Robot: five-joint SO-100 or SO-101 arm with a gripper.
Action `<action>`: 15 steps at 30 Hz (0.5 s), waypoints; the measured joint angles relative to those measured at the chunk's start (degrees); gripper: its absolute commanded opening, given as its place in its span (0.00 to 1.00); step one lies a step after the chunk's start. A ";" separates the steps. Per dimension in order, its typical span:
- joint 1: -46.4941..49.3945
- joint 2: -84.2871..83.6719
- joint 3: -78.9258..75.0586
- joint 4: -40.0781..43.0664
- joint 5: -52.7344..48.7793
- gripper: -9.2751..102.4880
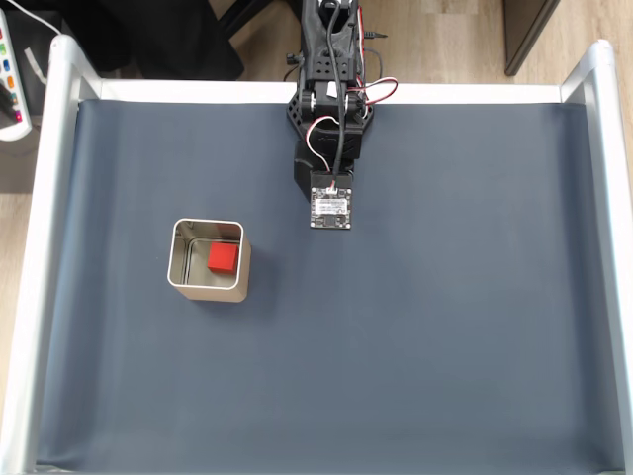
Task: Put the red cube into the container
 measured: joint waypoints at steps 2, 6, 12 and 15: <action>0.09 0.00 0.00 0.00 0.00 0.09; 0.09 0.00 0.00 0.00 0.18 0.09; 0.44 0.00 0.00 0.26 1.05 0.09; 0.62 0.00 0.00 0.26 1.05 0.09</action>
